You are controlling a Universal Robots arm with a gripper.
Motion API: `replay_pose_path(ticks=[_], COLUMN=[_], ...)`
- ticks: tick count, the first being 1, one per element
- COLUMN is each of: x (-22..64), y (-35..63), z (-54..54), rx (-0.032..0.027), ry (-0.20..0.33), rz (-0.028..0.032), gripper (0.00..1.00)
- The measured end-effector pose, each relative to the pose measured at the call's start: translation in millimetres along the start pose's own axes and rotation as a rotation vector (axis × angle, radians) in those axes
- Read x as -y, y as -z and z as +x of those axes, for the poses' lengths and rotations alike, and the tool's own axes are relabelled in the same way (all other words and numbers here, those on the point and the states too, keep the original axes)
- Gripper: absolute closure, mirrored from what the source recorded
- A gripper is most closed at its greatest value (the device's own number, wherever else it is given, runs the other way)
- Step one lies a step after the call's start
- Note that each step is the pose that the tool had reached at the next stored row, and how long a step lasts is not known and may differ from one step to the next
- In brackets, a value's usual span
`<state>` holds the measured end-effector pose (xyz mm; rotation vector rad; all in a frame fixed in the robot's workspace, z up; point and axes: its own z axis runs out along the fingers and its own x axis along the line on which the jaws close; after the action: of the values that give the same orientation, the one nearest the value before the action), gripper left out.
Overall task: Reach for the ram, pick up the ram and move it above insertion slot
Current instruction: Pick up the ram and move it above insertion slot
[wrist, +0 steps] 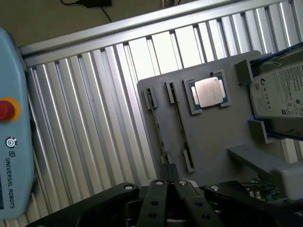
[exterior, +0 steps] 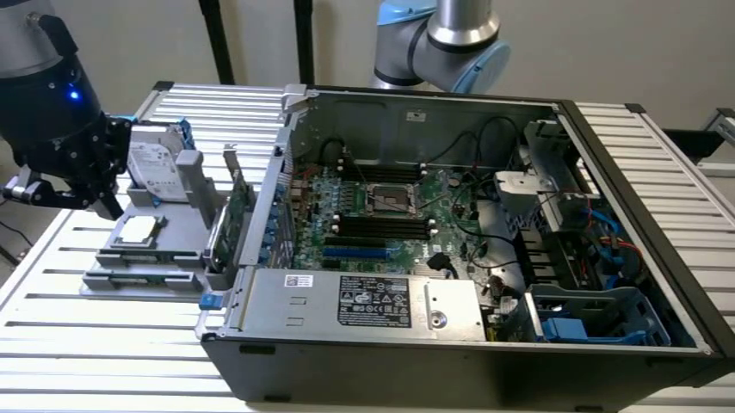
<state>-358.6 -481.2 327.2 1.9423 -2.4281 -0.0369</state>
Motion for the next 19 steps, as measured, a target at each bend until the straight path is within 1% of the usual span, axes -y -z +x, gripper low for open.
replay_pose_path(ticks=[6,11,15,16,17,18,19], x=[0.0,-0.4,-1.4,-1.5,-1.7,-1.9,-2.4], y=[-0.3,-0.2,-0.3,-0.3,-0.3,-0.7,-1.4], z=[-0.2,-1.5,-6.1,-6.8,-7.4,-8.0,-8.6], rx=[-0.0041,-0.0068,-0.007,-0.007,-0.007,-0.007,-0.0069], ry=[0.107,0.176,0.186,0.186,0.186,0.186,0.186], rz=[0.0011,0.0017,0.002,0.0022,0.0025,0.0029,0.0035], gripper=[0.89,0.89,0.88,0.82,0.82,0.76,0.76])
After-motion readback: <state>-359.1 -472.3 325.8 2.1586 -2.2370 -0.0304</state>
